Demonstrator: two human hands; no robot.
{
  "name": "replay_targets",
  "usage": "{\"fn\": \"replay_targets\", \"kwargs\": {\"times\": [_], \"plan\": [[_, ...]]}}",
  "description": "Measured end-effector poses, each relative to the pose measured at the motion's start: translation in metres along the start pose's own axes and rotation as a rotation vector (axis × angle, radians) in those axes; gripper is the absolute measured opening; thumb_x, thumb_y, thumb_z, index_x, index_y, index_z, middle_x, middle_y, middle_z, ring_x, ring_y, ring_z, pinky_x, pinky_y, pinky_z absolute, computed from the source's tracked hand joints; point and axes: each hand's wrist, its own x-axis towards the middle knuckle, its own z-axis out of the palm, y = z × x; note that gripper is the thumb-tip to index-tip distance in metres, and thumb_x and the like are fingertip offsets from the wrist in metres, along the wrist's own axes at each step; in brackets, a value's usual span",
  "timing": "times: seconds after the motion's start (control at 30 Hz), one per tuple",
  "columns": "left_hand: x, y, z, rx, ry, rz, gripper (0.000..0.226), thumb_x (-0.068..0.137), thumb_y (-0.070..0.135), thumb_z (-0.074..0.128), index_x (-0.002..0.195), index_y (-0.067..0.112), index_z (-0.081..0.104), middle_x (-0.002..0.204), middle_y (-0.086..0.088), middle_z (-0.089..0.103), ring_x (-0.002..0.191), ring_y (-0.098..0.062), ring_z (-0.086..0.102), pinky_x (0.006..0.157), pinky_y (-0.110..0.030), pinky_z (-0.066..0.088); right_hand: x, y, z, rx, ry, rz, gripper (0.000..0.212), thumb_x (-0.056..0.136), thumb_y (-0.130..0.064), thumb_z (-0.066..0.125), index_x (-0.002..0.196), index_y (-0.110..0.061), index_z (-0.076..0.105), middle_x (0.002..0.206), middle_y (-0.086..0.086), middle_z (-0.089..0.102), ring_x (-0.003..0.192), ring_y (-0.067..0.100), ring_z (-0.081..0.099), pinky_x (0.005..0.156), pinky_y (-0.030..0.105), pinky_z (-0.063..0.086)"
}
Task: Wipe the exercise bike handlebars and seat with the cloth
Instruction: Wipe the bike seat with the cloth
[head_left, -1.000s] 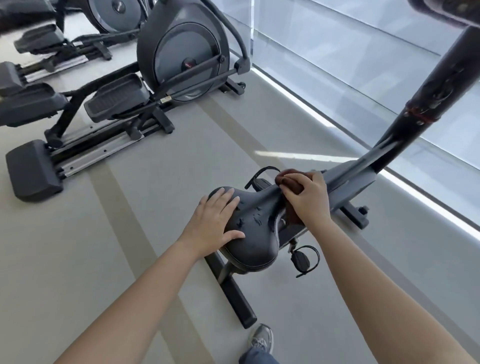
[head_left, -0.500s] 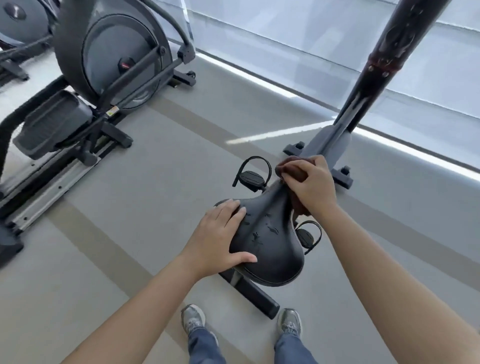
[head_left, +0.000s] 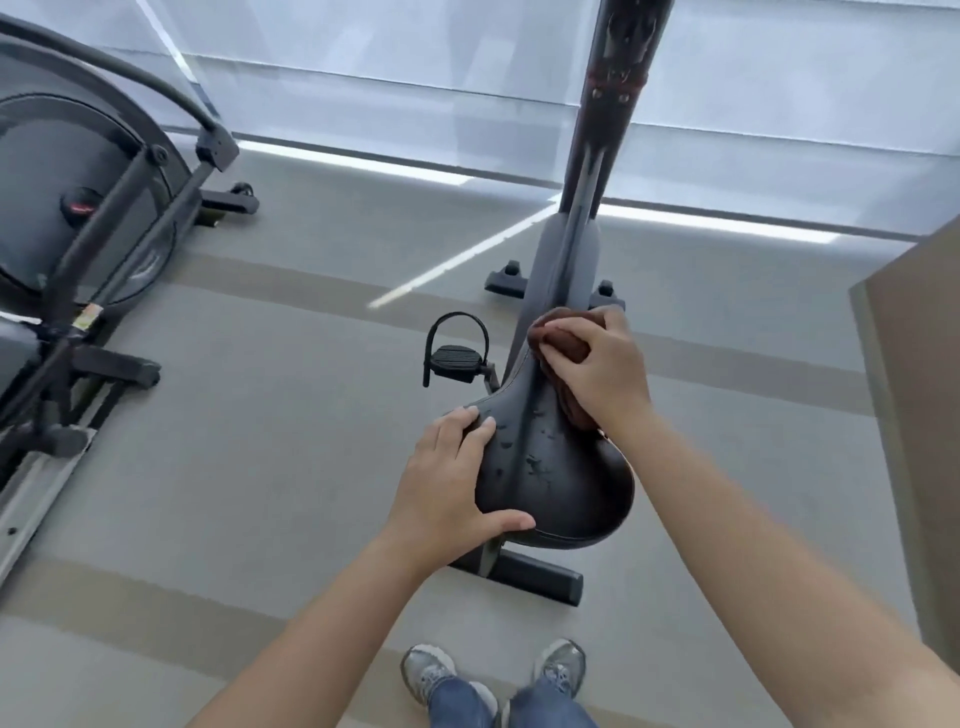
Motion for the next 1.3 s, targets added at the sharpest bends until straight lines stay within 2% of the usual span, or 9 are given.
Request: {"fn": "replay_targets", "kwargs": {"times": [0.2, 0.3, 0.4, 0.57, 0.73, 0.87, 1.0, 1.07, 1.3], "plan": [[0.000, 0.002, 0.001, 0.001, 0.033, -0.036, 0.099, 0.048, 0.055, 0.080, 0.127, 0.005, 0.048, 0.131, -0.013, 0.046, 0.120, -0.031, 0.040, 0.099, -0.040, 0.034, -0.079, 0.013, -0.020, -0.071, -0.155, -0.171, 0.017, 0.070, -0.028, 0.074, 0.086, -0.032, 0.070, 0.092, 0.000, 0.049, 0.085, 0.022, 0.056, 0.076, 0.030, 0.045], [0.002, 0.003, 0.000, -0.010, 0.047, -0.058, 0.098, 0.043, 0.056, 0.081, 0.123, 0.007, 0.052, 0.127, -0.010, 0.049, 0.115, -0.029, 0.043, 0.095, -0.039, 0.037, -0.104, 0.009, -0.017, -0.073, -0.090, -0.186, 0.016, 0.068, -0.025, 0.076, 0.083, -0.028, 0.071, 0.091, 0.007, 0.055, 0.082, 0.027, 0.056, 0.071, 0.032, 0.049], [0.003, 0.001, 0.000, -0.032, 0.068, -0.070, 0.098, 0.038, 0.056, 0.083, 0.118, 0.007, 0.055, 0.122, -0.011, 0.052, 0.110, -0.030, 0.047, 0.092, -0.041, 0.039, -0.062, -0.002, 0.001, -0.140, 0.002, -0.121, 0.015, 0.076, -0.029, 0.071, 0.090, -0.024, 0.072, 0.096, 0.010, 0.054, 0.088, 0.028, 0.053, 0.074, 0.033, 0.045], [0.004, -0.005, 0.005, -0.065, 0.113, -0.055, 0.097, 0.037, 0.062, 0.079, 0.115, 0.008, 0.056, 0.119, -0.009, 0.054, 0.108, -0.029, 0.049, 0.091, -0.038, 0.038, 0.007, -0.017, 0.017, -0.244, 0.019, -0.023, 0.025, 0.085, -0.035, 0.060, 0.106, -0.022, 0.067, 0.112, 0.013, 0.045, 0.102, 0.032, 0.046, 0.087, 0.036, 0.043], [0.005, -0.009, 0.008, -0.085, 0.133, -0.004, 0.095, 0.038, 0.063, 0.077, 0.114, 0.010, 0.056, 0.117, -0.009, 0.054, 0.106, -0.027, 0.048, 0.091, -0.033, 0.033, -0.090, -0.014, -0.001, -0.247, -0.038, -0.088, 0.015, 0.070, -0.029, 0.076, 0.084, -0.029, 0.070, 0.092, 0.006, 0.053, 0.083, 0.026, 0.055, 0.070, 0.031, 0.045], [0.008, -0.017, 0.001, -0.119, 0.092, 0.070, 0.090, 0.043, 0.057, 0.080, 0.115, 0.009, 0.057, 0.116, -0.010, 0.055, 0.106, -0.029, 0.049, 0.091, -0.035, 0.036, -0.115, -0.026, 0.005, -0.238, 0.062, -0.024, 0.017, 0.065, -0.023, 0.080, 0.080, -0.025, 0.072, 0.088, 0.008, 0.057, 0.078, 0.028, 0.058, 0.065, 0.028, 0.043], [0.014, -0.045, -0.015, -0.219, -0.033, 0.237, 0.079, 0.059, 0.046, 0.079, 0.125, 0.013, 0.052, 0.127, -0.003, 0.051, 0.116, -0.020, 0.040, 0.096, -0.021, 0.026, -0.037, -0.034, 0.024, -0.274, 0.167, 0.180, 0.019, 0.079, -0.035, 0.066, 0.096, -0.028, 0.070, 0.107, 0.009, 0.053, 0.098, 0.030, 0.054, 0.084, 0.033, 0.043], [0.016, -0.061, -0.021, -0.254, -0.054, 0.314, 0.070, 0.065, 0.038, 0.078, 0.125, 0.012, 0.054, 0.128, -0.005, 0.052, 0.118, -0.021, 0.042, 0.097, -0.025, 0.031, -0.022, -0.039, 0.031, -0.310, 0.198, 0.241, 0.023, 0.081, -0.037, 0.064, 0.101, -0.027, 0.068, 0.110, 0.009, 0.051, 0.100, 0.031, 0.054, 0.086, 0.033, 0.042], [0.008, -0.088, -0.021, -0.337, -0.007, 0.390, 0.047, 0.069, 0.016, 0.077, 0.110, -0.001, 0.063, 0.116, -0.015, 0.061, 0.109, -0.028, 0.055, 0.095, -0.033, 0.040, -0.152, -0.075, 0.056, -0.281, 0.312, 0.150, 0.021, 0.069, -0.023, 0.078, 0.088, -0.025, 0.071, 0.091, 0.004, 0.054, 0.078, 0.023, 0.056, 0.068, 0.027, 0.046]]}}
